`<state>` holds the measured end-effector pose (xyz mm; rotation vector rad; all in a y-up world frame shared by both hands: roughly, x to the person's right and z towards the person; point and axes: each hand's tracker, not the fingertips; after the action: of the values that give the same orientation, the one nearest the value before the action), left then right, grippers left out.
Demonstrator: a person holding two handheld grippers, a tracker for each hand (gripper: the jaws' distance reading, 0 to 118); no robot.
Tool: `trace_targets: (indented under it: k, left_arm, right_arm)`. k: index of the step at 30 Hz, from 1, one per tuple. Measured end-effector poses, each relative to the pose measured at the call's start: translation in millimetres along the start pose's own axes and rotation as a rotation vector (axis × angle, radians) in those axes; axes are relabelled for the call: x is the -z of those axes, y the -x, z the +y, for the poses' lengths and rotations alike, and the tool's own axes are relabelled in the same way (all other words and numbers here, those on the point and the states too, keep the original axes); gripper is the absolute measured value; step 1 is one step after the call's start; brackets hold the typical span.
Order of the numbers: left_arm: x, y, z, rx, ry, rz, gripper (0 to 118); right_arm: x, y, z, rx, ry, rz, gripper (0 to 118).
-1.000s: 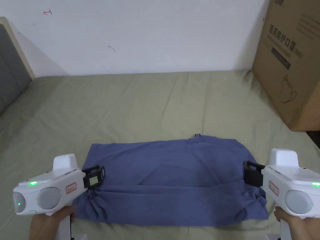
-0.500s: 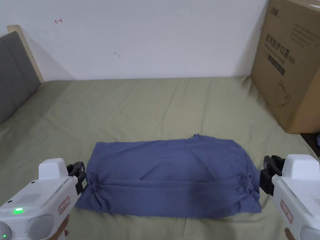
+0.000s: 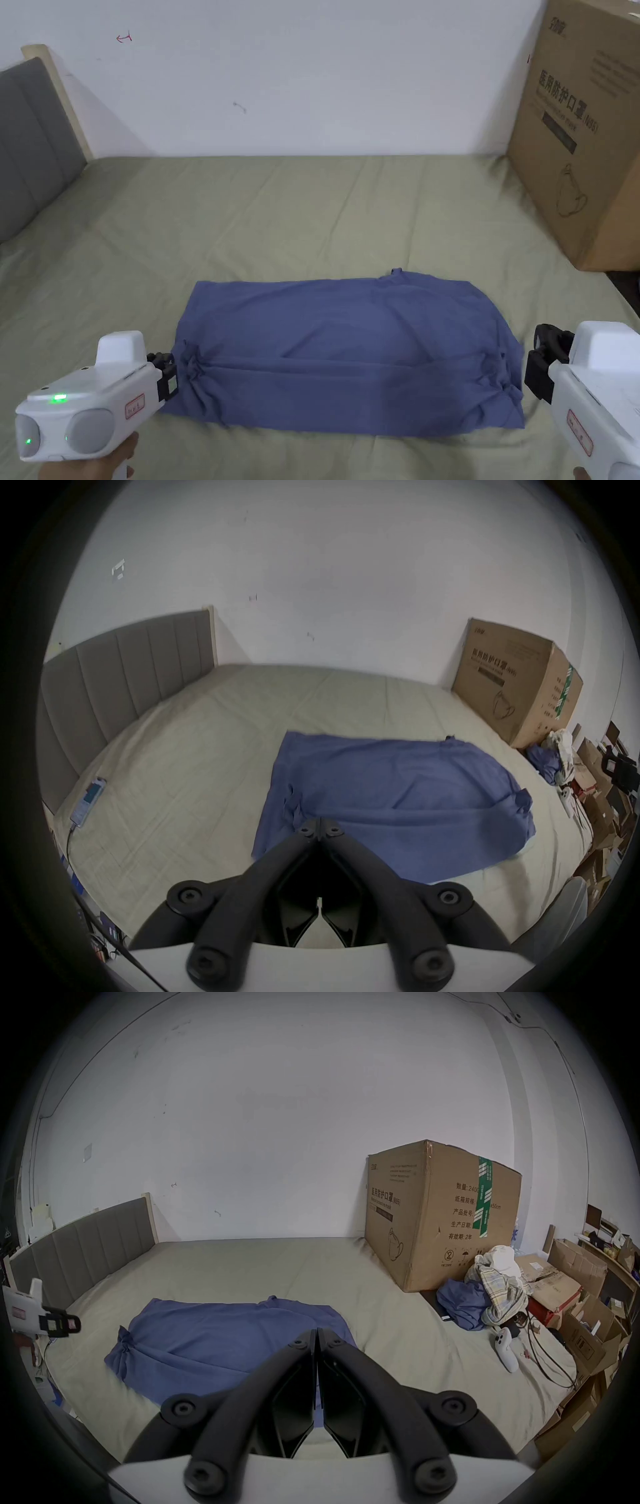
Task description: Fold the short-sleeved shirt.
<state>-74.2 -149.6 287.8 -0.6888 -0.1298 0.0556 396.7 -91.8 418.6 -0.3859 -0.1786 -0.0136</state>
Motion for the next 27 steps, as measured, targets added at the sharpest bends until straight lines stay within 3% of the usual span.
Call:
trace_targets:
  k: [2,3,5,6,7,9,10,16,17,18,20,22,24,25,26,27]
  left_arm:
    - [19.2,8.3,1.1,-0.009,0.044,0.005,0]
    - [32.3,13.1,3.0,-0.011,0.096,0.000,7]
    - [54.1,21.2,3.9,-0.032,0.167,0.008,32]
    - [66.1,25.1,4.6,-0.036,0.212,0.008,54]
    - [76.7,28.3,4.3,-0.039,0.236,0.020,70]
    - [96.0,31.5,0.5,-0.027,0.284,0.065,90]
    - [105.7,32.3,-1.5,-0.013,0.306,0.089,91]
    - [144.5,37.4,-18.3,-0.031,0.376,0.143,86]
    - [147.9,37.7,-20.4,-0.038,0.380,0.140,77]
    - [148.3,38.9,-23.4,-0.061,0.389,0.096,58]
    - [141.6,33.4,-24.9,-0.048,0.361,0.116,45]
    - [135.2,30.2,-23.8,-0.029,0.319,0.058,6]
    - [131.5,29.4,-22.5,-0.036,0.325,0.069,5]
    - [126.6,29.8,-21.3,-0.026,0.296,0.055,5]
    - [121.5,30.6,-19.4,-0.026,0.277,0.050,5]
    - [116.2,31.8,-17.0,-0.032,0.265,0.047,5]
  right_arm:
    - [4.8,0.7,0.5,-0.005,0.008,0.000,0]
    - [7.4,0.5,0.5,-0.005,0.014,0.002,0]
    - [13.0,0.4,0.3,0.000,0.024,0.006,0]
    - [15.8,1.0,-0.1,0.000,0.029,0.004,0]
    - [19.1,1.3,-0.7,0.001,0.036,0.001,0]
    - [25.8,1.4,-2.4,0.001,0.048,-0.004,0]
    - [29.3,1.6,-3.5,0.001,0.057,-0.007,0]
    - [51.4,0.0,-11.9,-0.003,0.117,-0.019,0]
    - [54.4,-0.5,-13.3,-0.003,0.127,-0.019,0]
    - [57.4,-1.7,-15.5,0.001,0.138,-0.020,0]
    - [65.1,-4.0,-20.4,0.013,0.164,-0.025,0]
    - [76.2,-7.6,-27.9,0.028,0.209,-0.036,0]
    - [91.1,-11.9,-37.0,0.057,0.275,-0.035,4]
    - [100.2,-14.2,-43.0,0.065,0.309,-0.045,10]
    - [108.8,-16.3,-49.2,0.067,0.342,-0.047,25]
    - [119.4,-18.2,-56.6,0.072,0.382,-0.046,54]
